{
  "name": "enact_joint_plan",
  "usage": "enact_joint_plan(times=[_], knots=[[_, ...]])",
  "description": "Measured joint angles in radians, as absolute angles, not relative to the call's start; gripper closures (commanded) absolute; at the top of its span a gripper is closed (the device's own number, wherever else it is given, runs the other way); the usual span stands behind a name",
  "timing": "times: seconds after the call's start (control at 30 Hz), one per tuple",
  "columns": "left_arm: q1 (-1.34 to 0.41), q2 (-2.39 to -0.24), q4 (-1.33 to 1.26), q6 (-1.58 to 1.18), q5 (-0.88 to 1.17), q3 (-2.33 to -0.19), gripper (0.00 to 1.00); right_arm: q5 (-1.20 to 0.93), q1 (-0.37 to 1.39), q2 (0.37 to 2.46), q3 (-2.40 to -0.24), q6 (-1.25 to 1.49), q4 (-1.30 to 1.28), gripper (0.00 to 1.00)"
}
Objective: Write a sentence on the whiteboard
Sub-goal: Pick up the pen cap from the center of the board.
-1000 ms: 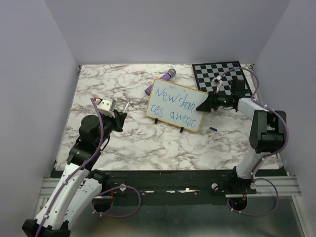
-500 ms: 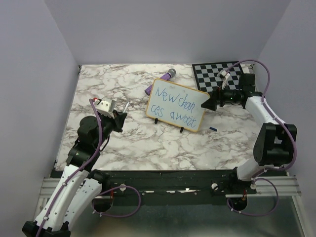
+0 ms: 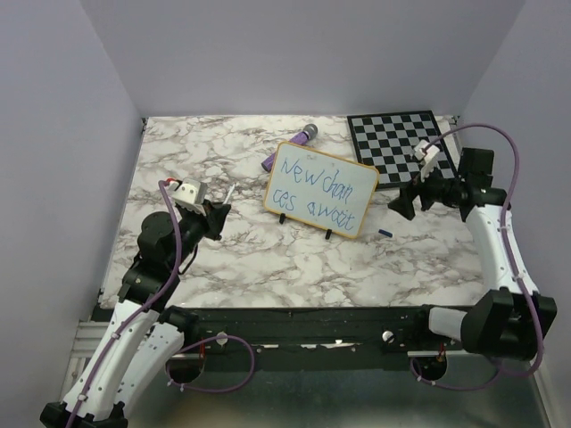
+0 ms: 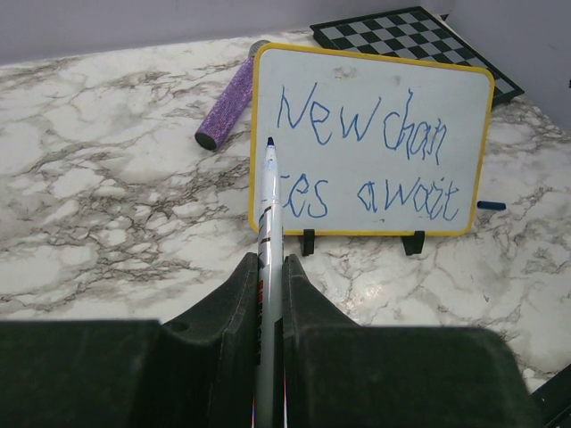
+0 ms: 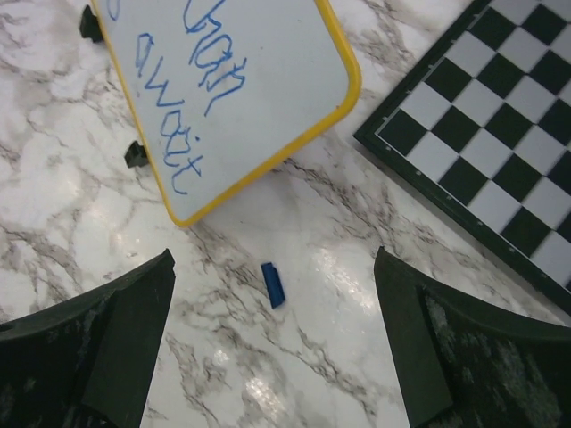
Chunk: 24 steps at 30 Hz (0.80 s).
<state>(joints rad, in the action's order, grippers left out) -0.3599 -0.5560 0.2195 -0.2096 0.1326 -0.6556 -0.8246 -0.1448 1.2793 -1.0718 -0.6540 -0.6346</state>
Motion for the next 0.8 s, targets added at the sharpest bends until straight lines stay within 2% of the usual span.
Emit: enact_joint_plan(times=[0.13, 0.17, 0.27, 0.33, 0.5, 0.8], knots=[[-0.36, -0.555, 0.21, -0.213, 0.153, -0.655, 1.0, -0.713, -0.162, 1.128, -1.023, -0.704, -0.645, 0.0], [-0.359, -0.554, 0.21, -0.214, 0.157, -0.655, 1.0, -0.685, -0.163, 1.087, -1.001, -0.696, -0.636, 0.1], [-0.359, -0.55, 0.207, -0.215, 0.171, -0.655, 1.0, -0.668, -0.164, 1.038, -0.968, -0.71, -0.654, 0.2], [-0.359, -0.547, 0.205, -0.215, 0.178, -0.654, 1.0, -0.705, -0.164, 1.087, -0.994, -0.76, -0.723, 0.2], [-0.359, -0.538, 0.204, -0.218, 0.192, -0.654, 1.0, -0.699, -0.164, 1.271, -0.994, -0.836, -0.781, 0.33], [-0.355, -0.531, 0.199, -0.221, 0.207, -0.653, 1.0, -0.536, -0.12, 1.351, -0.859, -0.908, -0.704, 0.35]])
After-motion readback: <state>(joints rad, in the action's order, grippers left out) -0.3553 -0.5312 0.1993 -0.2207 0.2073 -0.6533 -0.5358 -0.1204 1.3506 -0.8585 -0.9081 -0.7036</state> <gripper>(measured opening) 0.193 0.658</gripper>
